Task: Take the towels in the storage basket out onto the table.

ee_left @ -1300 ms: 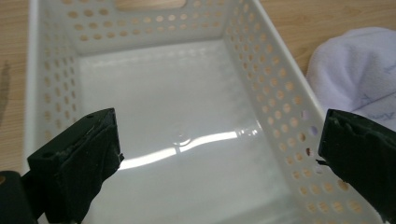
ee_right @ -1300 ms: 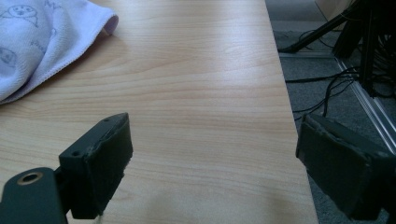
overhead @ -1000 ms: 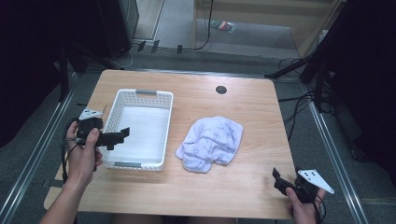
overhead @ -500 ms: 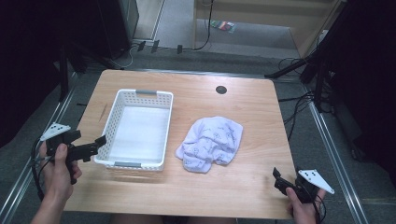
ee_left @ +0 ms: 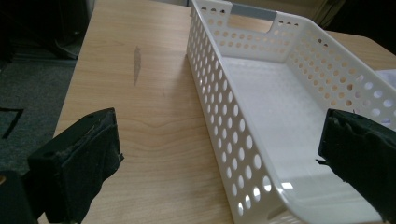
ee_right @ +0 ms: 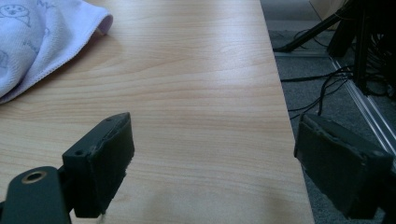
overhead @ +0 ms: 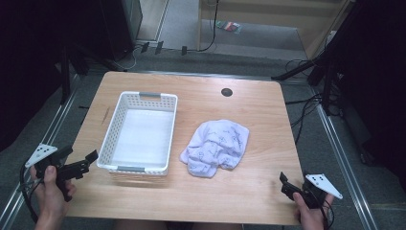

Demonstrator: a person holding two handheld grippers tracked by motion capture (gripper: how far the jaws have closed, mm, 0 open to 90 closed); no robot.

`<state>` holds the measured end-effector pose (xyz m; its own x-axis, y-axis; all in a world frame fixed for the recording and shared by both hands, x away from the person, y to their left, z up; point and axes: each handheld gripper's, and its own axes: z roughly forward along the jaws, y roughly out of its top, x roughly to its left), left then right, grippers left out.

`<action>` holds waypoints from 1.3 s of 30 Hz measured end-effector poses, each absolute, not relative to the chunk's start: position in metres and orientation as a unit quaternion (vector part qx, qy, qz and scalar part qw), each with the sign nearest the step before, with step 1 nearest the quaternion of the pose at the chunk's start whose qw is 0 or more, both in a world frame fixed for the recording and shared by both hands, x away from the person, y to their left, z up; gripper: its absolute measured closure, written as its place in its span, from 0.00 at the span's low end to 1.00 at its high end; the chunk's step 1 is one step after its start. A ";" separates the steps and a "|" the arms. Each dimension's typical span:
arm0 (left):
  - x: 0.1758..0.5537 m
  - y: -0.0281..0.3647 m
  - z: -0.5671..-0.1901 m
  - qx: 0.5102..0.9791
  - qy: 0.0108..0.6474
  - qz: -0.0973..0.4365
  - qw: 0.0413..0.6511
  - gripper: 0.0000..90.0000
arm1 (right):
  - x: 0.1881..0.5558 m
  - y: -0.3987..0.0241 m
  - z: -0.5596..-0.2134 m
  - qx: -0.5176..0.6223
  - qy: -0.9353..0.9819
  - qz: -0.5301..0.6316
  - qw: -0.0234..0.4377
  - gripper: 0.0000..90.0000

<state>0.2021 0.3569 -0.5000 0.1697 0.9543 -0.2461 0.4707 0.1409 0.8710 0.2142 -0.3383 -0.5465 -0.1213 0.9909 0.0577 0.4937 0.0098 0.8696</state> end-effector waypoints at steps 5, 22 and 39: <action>0.193 0.367 -0.516 0.600 0.590 0.276 0.465 0.00 | 0.214 -0.338 -0.546 0.583 0.638 0.393 0.316 0.14; 0.185 0.386 -0.544 0.611 0.593 0.291 0.437 0.00 | 0.214 -0.338 -0.546 0.581 0.639 0.393 0.315 0.14; 0.194 0.385 -0.553 0.599 0.617 0.277 0.428 0.00 | 0.214 -0.337 -0.547 0.581 0.639 0.391 0.318 0.14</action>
<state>0.1935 0.3848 -0.5530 0.0847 0.9769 -0.1961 0.5030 0.1280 0.8548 0.2142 -0.3372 -0.5466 -0.1221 0.9914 0.0474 0.4941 0.0192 0.8692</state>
